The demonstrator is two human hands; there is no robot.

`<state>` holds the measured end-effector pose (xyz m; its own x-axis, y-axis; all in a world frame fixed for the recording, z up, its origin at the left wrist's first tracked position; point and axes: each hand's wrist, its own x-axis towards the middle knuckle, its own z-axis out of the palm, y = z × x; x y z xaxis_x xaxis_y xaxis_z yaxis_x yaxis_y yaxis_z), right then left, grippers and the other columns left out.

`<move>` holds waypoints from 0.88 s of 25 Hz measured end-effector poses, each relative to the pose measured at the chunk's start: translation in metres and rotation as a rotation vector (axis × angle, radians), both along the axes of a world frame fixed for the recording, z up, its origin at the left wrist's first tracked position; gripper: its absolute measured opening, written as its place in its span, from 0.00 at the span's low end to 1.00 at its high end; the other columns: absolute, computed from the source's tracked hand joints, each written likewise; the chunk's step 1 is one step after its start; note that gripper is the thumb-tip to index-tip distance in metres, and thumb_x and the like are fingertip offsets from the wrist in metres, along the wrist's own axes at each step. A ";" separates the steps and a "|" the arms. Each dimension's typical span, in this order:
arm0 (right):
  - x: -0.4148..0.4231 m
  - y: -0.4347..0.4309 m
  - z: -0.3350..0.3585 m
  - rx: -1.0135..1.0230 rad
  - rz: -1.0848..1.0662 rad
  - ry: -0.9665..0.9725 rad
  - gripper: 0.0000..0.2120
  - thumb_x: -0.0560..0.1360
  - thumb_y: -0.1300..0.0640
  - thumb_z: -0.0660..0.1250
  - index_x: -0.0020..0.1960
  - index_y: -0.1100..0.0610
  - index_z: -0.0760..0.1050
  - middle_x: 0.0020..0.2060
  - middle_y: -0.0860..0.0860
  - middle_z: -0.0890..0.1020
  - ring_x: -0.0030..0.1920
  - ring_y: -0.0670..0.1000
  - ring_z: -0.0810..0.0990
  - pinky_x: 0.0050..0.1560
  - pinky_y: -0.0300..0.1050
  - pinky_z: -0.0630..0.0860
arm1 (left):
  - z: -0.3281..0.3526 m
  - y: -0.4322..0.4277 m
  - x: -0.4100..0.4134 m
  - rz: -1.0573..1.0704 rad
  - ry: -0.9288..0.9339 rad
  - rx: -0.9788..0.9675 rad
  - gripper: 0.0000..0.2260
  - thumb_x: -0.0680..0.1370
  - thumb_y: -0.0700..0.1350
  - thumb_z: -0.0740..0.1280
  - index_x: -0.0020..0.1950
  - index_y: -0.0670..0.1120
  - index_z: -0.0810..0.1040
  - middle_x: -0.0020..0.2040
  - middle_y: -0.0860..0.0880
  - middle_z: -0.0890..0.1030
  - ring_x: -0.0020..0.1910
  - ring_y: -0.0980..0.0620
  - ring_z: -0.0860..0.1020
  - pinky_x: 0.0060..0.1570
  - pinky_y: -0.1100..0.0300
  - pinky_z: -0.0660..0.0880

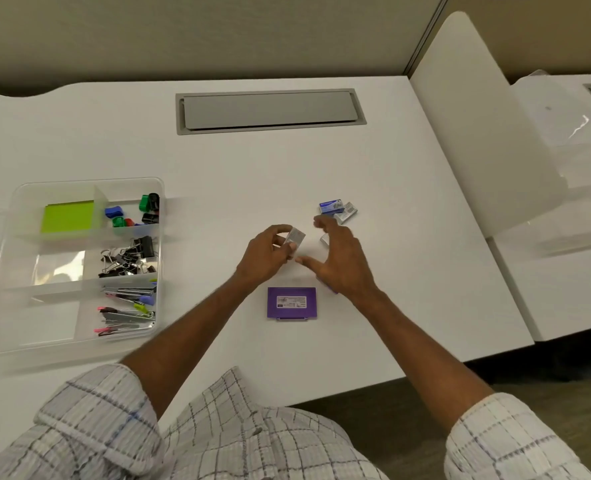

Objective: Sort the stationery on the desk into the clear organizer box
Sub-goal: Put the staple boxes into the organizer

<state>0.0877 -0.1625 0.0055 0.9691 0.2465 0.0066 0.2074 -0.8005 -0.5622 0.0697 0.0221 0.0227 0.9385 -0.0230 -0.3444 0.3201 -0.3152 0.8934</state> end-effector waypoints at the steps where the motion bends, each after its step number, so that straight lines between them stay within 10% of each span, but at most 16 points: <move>1: 0.007 -0.007 -0.001 -0.014 -0.038 0.034 0.39 0.67 0.32 0.72 0.72 0.46 0.63 0.68 0.46 0.75 0.66 0.49 0.73 0.64 0.46 0.70 | 0.001 0.000 0.001 0.022 0.026 -0.005 0.19 0.81 0.47 0.67 0.72 0.46 0.71 0.58 0.42 0.82 0.53 0.44 0.83 0.57 0.45 0.80; 7: 0.031 -0.024 -0.019 -0.188 -0.081 0.146 0.30 0.71 0.42 0.75 0.67 0.49 0.68 0.66 0.49 0.75 0.64 0.52 0.75 0.60 0.44 0.74 | 0.005 -0.005 0.009 0.109 0.156 -0.126 0.19 0.80 0.44 0.67 0.70 0.46 0.72 0.59 0.44 0.81 0.51 0.48 0.84 0.51 0.59 0.82; 22: 0.009 0.027 0.014 0.301 0.218 0.055 0.29 0.71 0.55 0.77 0.67 0.56 0.69 0.63 0.50 0.74 0.61 0.48 0.76 0.61 0.46 0.80 | -0.007 0.005 0.008 0.152 0.203 -0.264 0.23 0.78 0.56 0.69 0.69 0.48 0.74 0.61 0.44 0.82 0.57 0.45 0.83 0.54 0.52 0.83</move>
